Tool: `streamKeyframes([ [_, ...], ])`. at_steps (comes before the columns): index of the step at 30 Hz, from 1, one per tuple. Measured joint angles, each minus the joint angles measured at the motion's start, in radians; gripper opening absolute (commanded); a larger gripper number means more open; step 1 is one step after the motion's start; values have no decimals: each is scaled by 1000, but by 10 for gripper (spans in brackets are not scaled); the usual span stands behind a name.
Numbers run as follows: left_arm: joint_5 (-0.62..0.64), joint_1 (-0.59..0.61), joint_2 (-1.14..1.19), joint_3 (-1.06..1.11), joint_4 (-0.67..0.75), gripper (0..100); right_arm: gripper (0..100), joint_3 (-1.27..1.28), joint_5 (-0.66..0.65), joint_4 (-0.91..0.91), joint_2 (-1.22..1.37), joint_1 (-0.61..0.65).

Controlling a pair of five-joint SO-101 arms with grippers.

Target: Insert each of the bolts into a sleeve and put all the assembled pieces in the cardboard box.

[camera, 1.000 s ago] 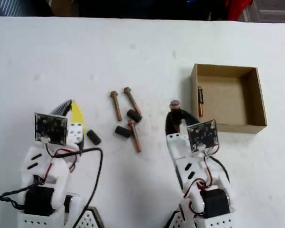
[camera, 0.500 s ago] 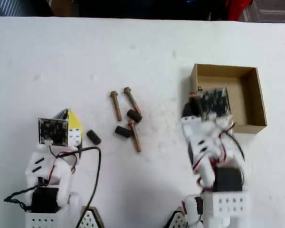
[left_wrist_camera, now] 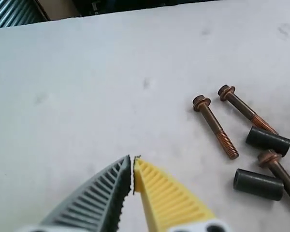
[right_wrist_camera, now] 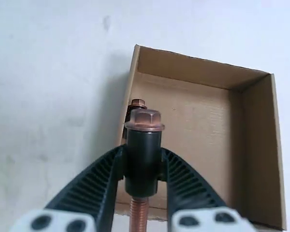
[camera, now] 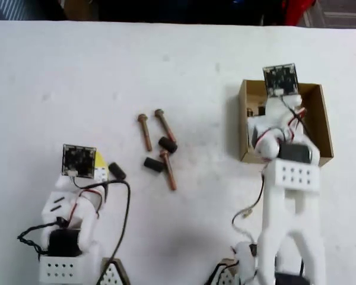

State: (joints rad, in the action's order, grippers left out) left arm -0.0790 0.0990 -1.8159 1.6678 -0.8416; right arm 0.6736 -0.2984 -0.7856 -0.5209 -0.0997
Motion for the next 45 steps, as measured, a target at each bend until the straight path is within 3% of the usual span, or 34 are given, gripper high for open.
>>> streamKeyframes([
  [12,0,46,0,0,5,53,17,-388,0,3,588,-77],
  [20,0,61,0,0,8,53,22,-511,0,3,836,-84],
  [23,0,61,0,0,9,53,42,-523,0,3,872,-80],
  [29,0,61,0,0,9,55,173,-526,0,5,882,-48],
  [37,0,61,0,0,9,56,173,-578,0,-71,873,-25],
  [45,0,61,0,0,9,54,173,-591,0,-206,671,15],
])
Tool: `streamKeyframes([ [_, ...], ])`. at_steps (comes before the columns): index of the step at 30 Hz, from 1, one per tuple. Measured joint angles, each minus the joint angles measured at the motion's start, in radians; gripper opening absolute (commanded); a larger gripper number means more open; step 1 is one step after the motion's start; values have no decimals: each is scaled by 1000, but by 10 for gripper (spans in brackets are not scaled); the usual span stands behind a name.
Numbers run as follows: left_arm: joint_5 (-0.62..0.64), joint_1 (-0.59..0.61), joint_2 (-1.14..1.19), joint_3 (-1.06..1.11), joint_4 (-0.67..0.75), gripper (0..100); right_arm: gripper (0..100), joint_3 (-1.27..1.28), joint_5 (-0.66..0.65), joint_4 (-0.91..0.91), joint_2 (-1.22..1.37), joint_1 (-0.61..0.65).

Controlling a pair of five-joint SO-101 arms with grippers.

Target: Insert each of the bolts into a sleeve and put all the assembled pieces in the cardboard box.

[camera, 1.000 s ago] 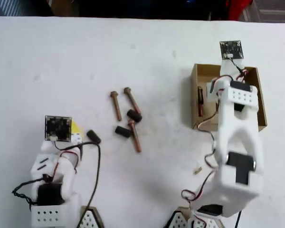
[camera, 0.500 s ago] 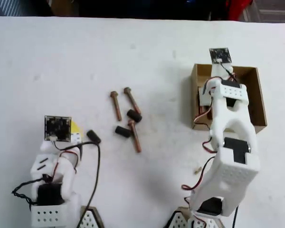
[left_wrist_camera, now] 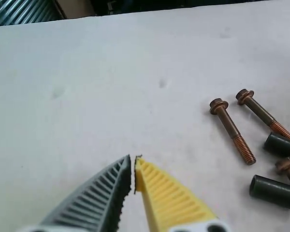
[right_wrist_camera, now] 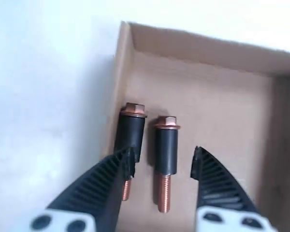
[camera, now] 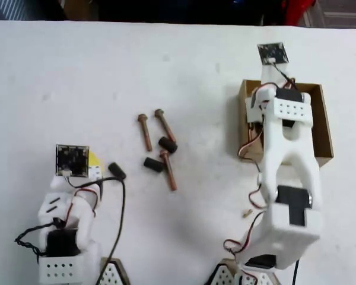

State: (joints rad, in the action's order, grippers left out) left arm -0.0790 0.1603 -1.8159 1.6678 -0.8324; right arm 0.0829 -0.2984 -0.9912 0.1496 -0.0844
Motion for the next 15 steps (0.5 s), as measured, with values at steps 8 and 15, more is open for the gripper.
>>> streamKeyframes([
  [8,0,46,0,0,0,54,173,0,0,-176,-186,163],
  [15,0,87,0,0,-52,54,173,0,2,-305,-288,311],
])
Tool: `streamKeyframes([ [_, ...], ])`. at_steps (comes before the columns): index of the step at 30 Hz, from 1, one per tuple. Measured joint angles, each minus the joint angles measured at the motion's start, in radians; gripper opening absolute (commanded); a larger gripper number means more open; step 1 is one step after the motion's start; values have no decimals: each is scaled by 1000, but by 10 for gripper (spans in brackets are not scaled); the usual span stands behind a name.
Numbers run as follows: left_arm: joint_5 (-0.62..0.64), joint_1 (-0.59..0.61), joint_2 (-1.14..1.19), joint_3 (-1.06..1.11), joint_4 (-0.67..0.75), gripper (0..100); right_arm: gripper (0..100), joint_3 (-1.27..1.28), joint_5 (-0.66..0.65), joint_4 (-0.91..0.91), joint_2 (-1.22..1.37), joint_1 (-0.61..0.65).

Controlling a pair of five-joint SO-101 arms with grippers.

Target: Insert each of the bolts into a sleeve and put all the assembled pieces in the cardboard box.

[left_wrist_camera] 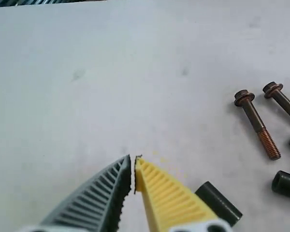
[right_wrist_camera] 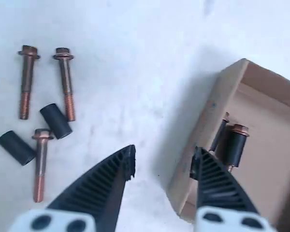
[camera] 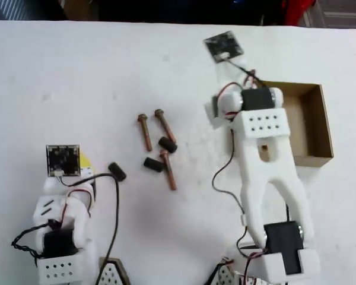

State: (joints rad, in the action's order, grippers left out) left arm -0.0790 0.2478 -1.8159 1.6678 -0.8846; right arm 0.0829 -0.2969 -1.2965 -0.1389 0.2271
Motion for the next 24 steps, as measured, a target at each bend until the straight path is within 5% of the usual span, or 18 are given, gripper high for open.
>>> streamKeyframes([
  [14,-2,3,0,0,-25,54,99,0,0,-138,-12,242],
  [24,-2,21,0,0,-25,54,88,6,0,-178,-296,404],
])
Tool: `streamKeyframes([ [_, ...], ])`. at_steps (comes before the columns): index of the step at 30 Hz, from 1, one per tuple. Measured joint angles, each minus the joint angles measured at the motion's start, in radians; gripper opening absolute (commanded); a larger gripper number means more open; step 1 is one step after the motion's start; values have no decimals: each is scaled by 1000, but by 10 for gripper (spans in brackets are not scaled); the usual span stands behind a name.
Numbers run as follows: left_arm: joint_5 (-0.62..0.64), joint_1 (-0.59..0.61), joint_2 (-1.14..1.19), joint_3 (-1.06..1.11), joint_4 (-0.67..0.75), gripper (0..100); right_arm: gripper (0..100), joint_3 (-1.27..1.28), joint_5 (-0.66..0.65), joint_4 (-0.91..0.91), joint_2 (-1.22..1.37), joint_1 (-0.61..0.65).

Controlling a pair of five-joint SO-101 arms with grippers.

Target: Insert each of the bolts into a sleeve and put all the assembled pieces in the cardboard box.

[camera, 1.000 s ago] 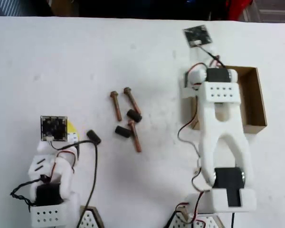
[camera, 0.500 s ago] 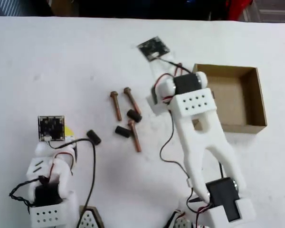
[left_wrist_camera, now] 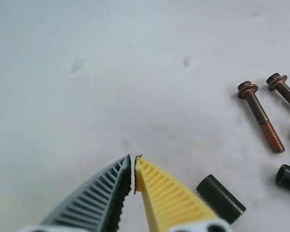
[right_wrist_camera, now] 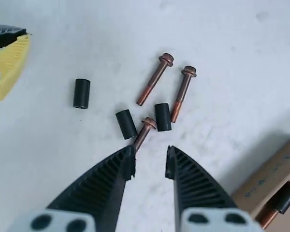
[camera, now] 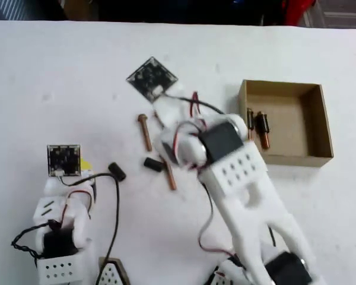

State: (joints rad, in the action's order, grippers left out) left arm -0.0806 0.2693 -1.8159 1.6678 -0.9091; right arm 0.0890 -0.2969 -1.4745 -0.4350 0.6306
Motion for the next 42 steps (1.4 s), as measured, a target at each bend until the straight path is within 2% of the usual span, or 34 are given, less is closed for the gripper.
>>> streamKeyframes([
  [5,0,51,0,0,0,54,88,149,0,-5,-130,48],
  [8,0,54,0,-2,0,54,88,273,-8,71,-161,40],
  [12,0,55,0,-2,0,54,88,440,-118,218,-166,48],
  [16,0,112,0,-2,-2,54,88,545,-152,342,-166,46],
  [21,0,150,0,-2,-2,54,91,546,-155,382,-78,48],
  [26,0,152,0,-2,-2,54,145,454,-155,385,104,46],
  [42,0,180,0,-2,-2,54,144,218,-155,391,425,112],
])
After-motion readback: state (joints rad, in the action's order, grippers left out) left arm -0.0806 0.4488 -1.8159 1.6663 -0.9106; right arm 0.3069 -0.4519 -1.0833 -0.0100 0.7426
